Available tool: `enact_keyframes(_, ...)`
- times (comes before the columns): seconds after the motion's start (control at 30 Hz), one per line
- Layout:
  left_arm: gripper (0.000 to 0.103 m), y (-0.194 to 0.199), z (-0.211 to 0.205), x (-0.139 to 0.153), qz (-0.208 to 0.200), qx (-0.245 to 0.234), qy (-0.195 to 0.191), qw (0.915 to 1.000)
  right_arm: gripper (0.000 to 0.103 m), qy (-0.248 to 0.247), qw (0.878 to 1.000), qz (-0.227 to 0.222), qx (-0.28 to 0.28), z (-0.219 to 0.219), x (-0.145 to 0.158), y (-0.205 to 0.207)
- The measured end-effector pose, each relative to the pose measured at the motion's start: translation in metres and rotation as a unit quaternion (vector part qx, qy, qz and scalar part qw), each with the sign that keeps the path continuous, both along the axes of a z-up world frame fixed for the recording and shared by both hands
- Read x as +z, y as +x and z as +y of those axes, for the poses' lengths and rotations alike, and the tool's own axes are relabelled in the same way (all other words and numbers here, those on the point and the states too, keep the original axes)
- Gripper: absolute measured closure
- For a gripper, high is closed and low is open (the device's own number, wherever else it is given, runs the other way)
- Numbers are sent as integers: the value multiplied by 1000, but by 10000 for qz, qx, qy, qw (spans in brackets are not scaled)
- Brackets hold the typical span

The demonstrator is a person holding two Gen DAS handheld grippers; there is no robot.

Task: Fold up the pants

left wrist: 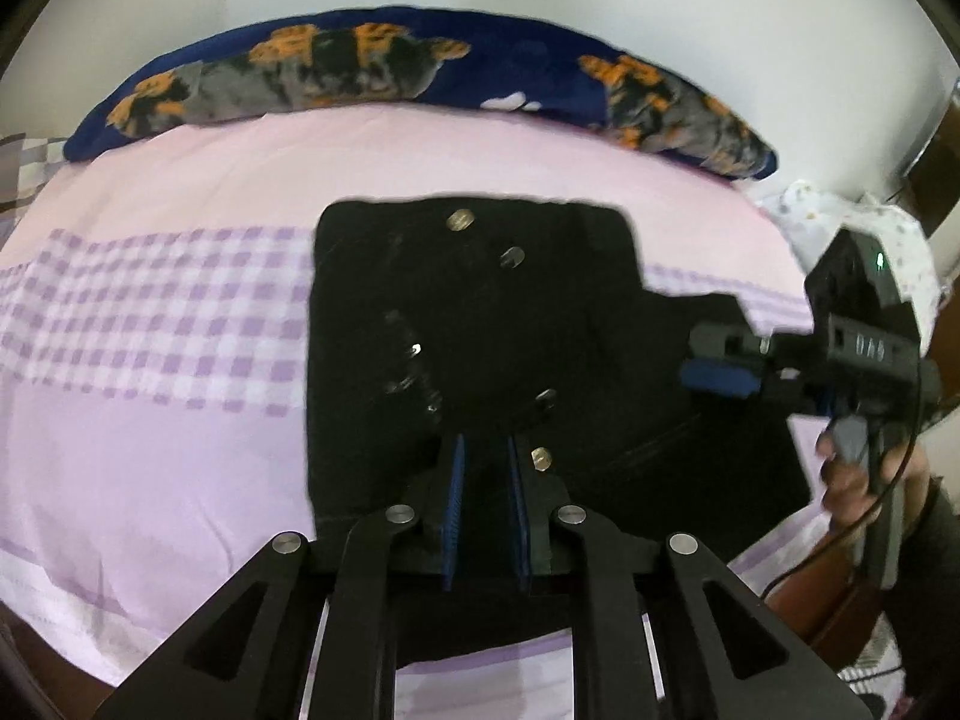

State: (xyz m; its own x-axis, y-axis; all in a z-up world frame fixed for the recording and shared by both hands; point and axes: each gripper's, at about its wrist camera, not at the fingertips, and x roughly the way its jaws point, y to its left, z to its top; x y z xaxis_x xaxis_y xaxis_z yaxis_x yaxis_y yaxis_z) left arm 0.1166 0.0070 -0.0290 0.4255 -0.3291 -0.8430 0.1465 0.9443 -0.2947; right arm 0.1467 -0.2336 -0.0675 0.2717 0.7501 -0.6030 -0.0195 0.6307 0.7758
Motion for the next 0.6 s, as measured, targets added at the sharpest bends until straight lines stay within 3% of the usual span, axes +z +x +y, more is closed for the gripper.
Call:
enact_keyframes(0.23, 84, 4, -12, -12, -10, -73, 250, 9997, 46, -243, 9980, -236, 533, 22, -1, 22)
enact_keyframes(0.6, 72, 3, -14, -12, 69, -88, 108, 9999, 47, 168, 9922, -236, 1215, 61, -8, 48)
